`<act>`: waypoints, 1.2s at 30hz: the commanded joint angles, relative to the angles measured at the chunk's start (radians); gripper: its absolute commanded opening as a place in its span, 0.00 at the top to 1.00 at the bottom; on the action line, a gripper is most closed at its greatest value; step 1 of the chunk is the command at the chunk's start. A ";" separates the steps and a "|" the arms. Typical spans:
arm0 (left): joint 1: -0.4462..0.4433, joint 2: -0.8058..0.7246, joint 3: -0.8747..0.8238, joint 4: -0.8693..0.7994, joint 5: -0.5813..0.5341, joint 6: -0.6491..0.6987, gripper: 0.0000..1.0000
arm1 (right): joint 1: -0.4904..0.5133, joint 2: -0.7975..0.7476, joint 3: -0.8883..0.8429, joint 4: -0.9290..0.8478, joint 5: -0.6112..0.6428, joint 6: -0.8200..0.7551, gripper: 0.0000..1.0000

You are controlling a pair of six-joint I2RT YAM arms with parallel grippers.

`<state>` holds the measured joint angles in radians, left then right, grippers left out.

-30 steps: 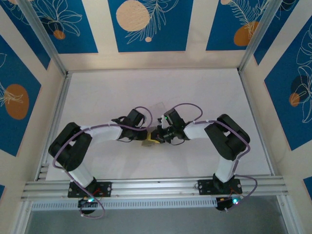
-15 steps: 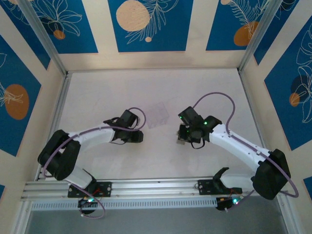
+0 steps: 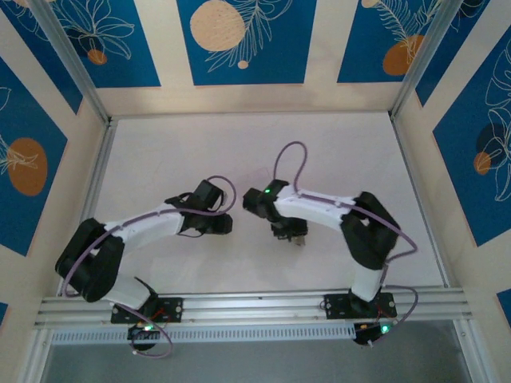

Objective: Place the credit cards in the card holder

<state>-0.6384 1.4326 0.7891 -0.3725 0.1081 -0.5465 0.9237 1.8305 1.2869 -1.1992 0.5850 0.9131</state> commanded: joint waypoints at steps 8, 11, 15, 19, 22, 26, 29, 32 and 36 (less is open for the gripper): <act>0.046 -0.192 -0.033 -0.126 -0.062 0.041 0.70 | 0.020 -0.145 0.014 0.335 -0.269 -0.171 0.54; 0.022 -0.158 -0.001 -0.094 -0.018 0.051 0.75 | -0.031 -0.250 -0.062 0.326 -0.248 -0.170 0.55; -0.083 -0.029 0.123 -0.044 0.034 0.050 0.76 | -0.091 -0.274 -0.151 0.273 -0.191 -0.133 0.60; -0.114 0.121 0.222 0.051 0.159 -0.002 0.82 | -0.094 -0.222 -0.178 0.283 -0.160 -0.119 0.57; -0.133 0.218 0.304 0.071 0.186 -0.015 0.84 | -0.110 -0.181 -0.182 0.287 -0.143 -0.113 0.59; -0.148 0.333 0.382 0.092 0.223 -0.043 0.85 | -0.126 -0.137 -0.184 0.277 -0.113 -0.104 0.64; -0.157 0.388 0.415 0.112 0.240 -0.060 0.86 | -0.129 -0.123 -0.182 0.271 -0.091 -0.101 0.66; -0.167 0.422 0.440 0.114 0.241 -0.062 0.86 | -0.130 -0.118 -0.173 0.255 -0.070 -0.099 0.67; -0.180 0.454 0.466 0.112 0.244 -0.062 0.86 | -0.140 -0.122 -0.175 0.259 -0.074 -0.112 0.71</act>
<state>-0.7956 1.8652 1.2152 -0.2687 0.3237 -0.5964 0.7914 1.7065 1.1076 -0.9161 0.4854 0.7914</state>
